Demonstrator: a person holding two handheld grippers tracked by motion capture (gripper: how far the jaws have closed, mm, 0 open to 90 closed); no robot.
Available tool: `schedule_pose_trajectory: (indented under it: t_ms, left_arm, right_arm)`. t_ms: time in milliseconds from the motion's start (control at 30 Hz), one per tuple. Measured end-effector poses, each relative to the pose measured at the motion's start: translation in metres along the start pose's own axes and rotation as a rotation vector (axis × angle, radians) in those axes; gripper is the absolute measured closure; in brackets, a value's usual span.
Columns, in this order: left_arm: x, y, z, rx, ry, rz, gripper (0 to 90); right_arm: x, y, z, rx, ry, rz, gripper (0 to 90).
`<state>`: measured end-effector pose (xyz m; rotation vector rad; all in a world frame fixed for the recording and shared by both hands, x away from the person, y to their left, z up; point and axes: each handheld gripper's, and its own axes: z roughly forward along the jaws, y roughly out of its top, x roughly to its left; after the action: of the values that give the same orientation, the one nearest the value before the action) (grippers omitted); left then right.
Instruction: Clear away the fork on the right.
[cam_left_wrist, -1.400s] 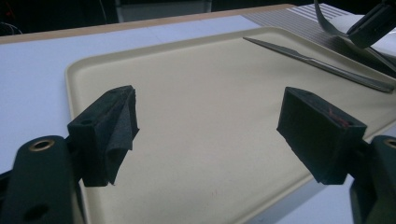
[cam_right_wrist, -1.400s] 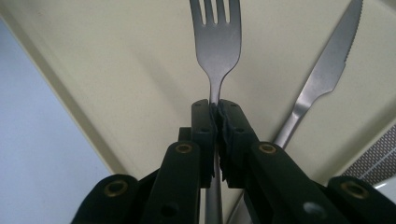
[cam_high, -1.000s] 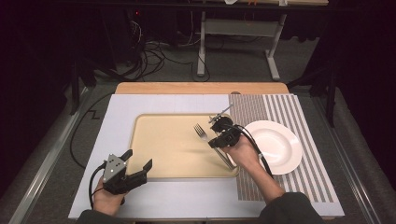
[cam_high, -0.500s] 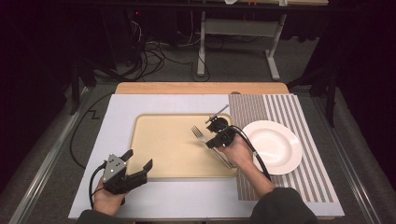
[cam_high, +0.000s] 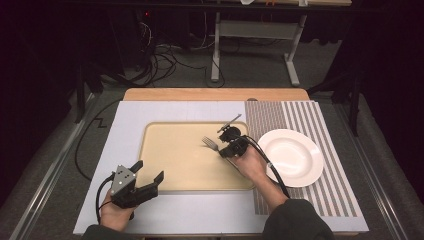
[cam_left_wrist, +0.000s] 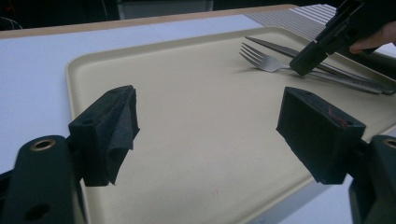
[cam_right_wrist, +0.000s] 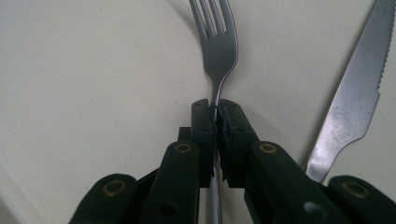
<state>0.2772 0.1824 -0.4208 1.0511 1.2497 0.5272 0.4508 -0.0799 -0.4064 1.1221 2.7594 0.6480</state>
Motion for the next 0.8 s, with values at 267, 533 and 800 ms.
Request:
schedule_pose_trajectory:
  t_ms: [267,533,800]
  left_arm:
    - [0.000,0.000,0.000,0.001,-0.003,0.002,21.4]
    - [0.000,0.000,0.000,0.005,-0.003,0.003,21.5]
    - [0.000,-0.001,0.000,0.003,-0.001,0.001,21.5]
  right_arm:
    - [-0.002,-0.002,0.002,0.014,-0.072,-0.026,83.1]
    - [-0.003,-0.001,0.003,0.003,-0.097,-0.041,82.7]
    - [-0.010,0.000,0.003,-0.002,-0.123,-0.027,81.7]
